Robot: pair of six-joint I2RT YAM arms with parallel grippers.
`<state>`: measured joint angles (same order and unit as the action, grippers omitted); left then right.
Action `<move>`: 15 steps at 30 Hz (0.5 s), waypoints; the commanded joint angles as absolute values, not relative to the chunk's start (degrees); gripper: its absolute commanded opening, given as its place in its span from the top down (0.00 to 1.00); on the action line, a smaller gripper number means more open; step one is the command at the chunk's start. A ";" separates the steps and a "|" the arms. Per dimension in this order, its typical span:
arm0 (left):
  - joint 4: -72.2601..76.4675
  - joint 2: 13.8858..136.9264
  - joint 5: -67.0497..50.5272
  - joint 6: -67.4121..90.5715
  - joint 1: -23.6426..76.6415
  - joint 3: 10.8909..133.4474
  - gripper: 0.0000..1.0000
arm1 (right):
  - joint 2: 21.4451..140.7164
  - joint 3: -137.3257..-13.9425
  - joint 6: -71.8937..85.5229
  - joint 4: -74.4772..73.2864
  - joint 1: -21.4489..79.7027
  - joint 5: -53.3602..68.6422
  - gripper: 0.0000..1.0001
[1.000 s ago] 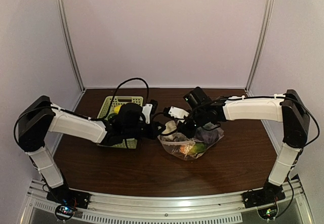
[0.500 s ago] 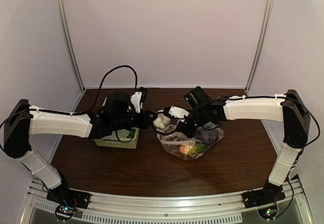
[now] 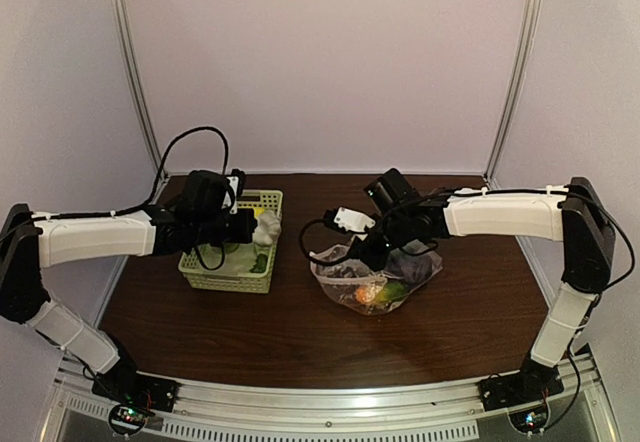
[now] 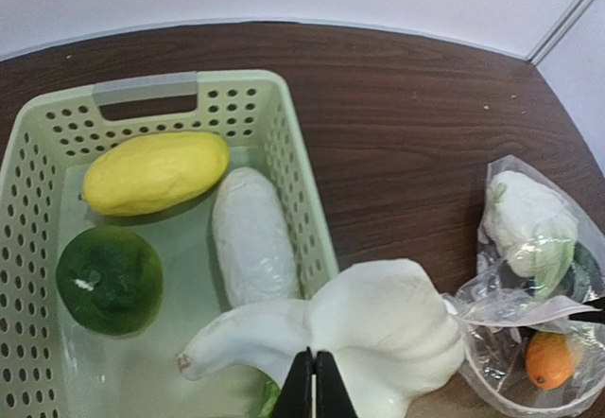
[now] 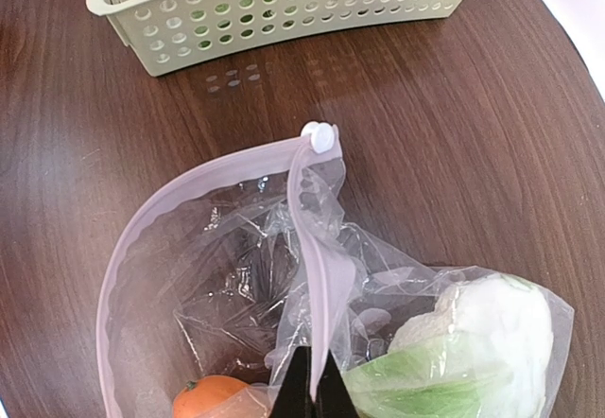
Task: Open the zip-top bag and remove the fake food
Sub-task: Place the fake vegetable in the bin.
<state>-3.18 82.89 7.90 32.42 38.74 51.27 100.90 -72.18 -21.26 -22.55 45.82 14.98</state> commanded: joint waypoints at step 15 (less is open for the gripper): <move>-14.43 84.73 14.49 38.62 32.08 48.71 1.00 | 99.27 -72.42 -21.84 -23.63 45.64 15.12 1.00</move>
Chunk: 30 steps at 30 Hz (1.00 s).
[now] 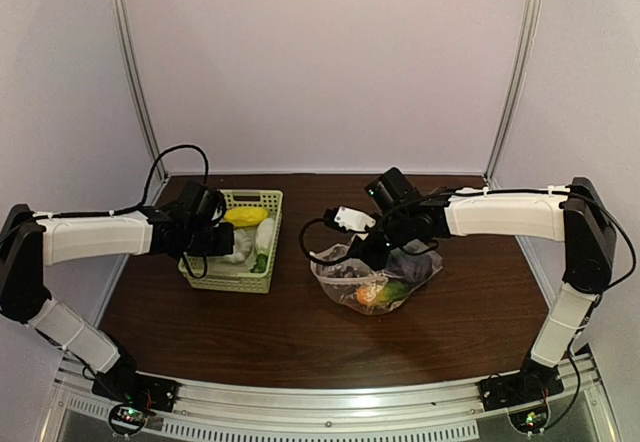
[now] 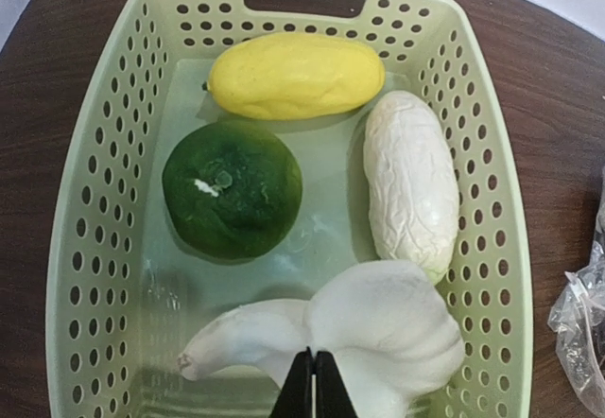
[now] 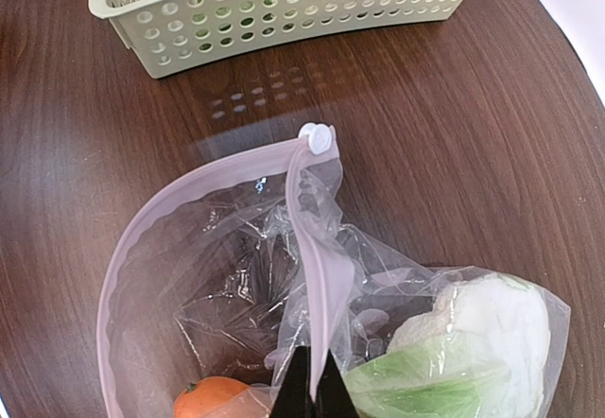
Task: Open the zip-top bag and remove the fake food
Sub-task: Place the fake vegetable in the bin, then adjust the zipper food storage bag at the center of the board.
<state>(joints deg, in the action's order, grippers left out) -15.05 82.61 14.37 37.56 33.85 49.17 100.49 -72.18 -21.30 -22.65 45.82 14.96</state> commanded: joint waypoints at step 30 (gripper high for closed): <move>-16.73 80.20 2.16 33.41 25.22 53.63 0.03 | 97.22 -72.69 -22.65 -24.36 45.56 13.53 1.00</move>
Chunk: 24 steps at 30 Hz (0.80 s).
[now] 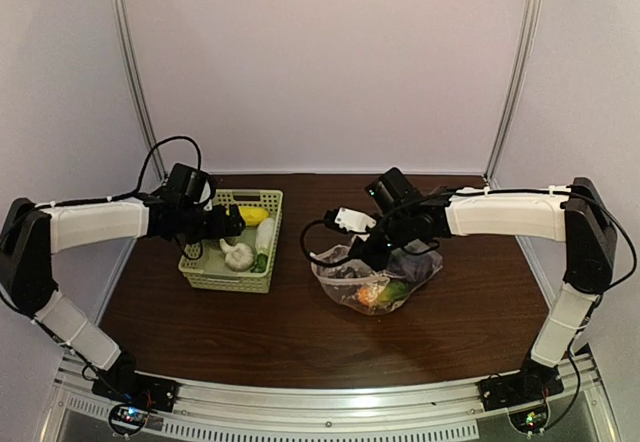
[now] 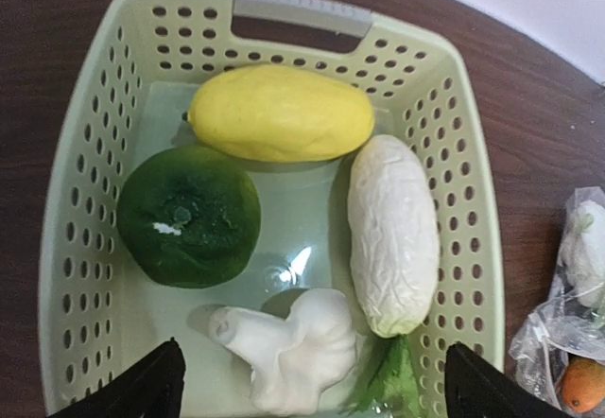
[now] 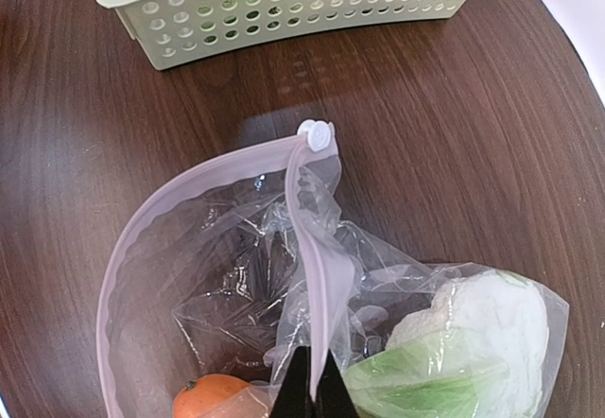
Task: Open the zip-top bag and remove the fake food
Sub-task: Adjust the zipper food storage bag at the center of the board.
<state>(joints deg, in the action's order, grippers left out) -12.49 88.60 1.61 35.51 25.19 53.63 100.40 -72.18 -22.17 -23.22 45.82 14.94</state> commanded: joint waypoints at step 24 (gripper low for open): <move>5.14 68.21 -6.09 8.51 28.91 61.39 0.26 | 90.15 -97.34 -29.18 -40.91 42.71 -0.52 1.00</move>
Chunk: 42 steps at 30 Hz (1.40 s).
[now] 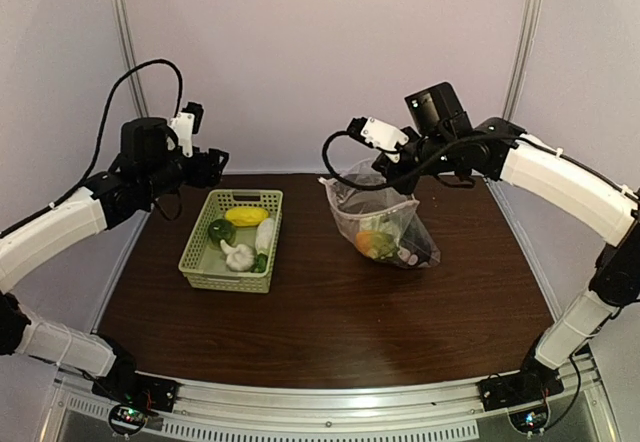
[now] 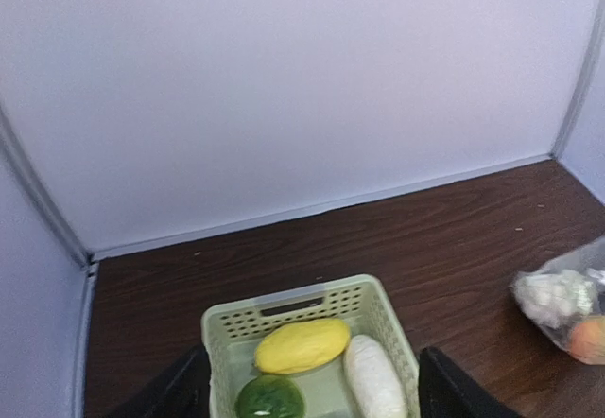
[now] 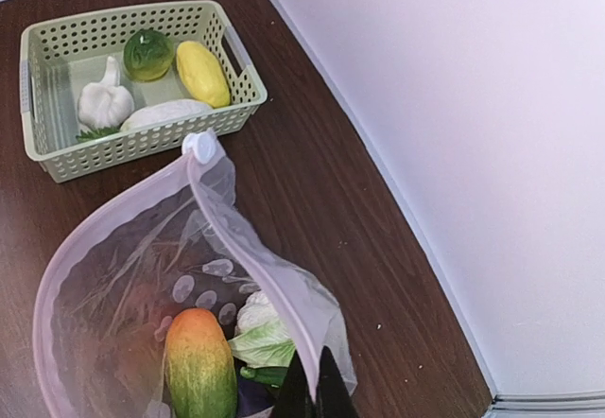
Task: Open the zip-top bag and remove the fake food
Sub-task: Adjust the zipper food storage bag at the center of the board, then insert the zipper food storage bag at the center of the board.
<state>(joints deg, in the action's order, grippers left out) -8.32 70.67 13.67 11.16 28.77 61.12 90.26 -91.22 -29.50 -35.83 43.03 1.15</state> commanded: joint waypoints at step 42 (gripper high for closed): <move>-2.41 98.04 -23.34 37.47 44.02 71.48 0.71 | 110.51 -107.76 -1.56 -37.36 42.23 25.03 1.00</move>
<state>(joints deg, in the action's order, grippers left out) 1.56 96.07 -27.42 34.44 43.68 73.30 111.70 -112.14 -3.11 -41.87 41.39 25.10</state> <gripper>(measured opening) 0.290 0.015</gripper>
